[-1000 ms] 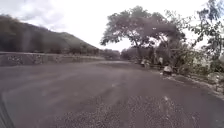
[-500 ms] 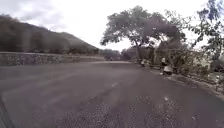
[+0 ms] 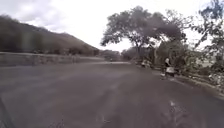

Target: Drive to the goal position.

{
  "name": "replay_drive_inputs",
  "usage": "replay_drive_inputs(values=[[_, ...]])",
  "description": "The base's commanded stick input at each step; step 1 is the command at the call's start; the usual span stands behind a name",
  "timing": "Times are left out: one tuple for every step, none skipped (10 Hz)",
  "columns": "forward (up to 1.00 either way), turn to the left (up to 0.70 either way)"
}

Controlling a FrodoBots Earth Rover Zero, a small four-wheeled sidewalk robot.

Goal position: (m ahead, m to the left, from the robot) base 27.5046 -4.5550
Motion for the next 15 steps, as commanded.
replay_drive_inputs(values=[[0.00,0.00],[0.00,0.00],[0.00,0.00],[0.00,0.00],[0.00,0.00],[0.70,0.00],[0.70,0.00],[0.70,0.00],[0.70,0.00],[0.70,0.00],[0.70,0.00],[0.70,0.00],[0.70,0.00],[0.70,0.00],[0.70,0.00]])
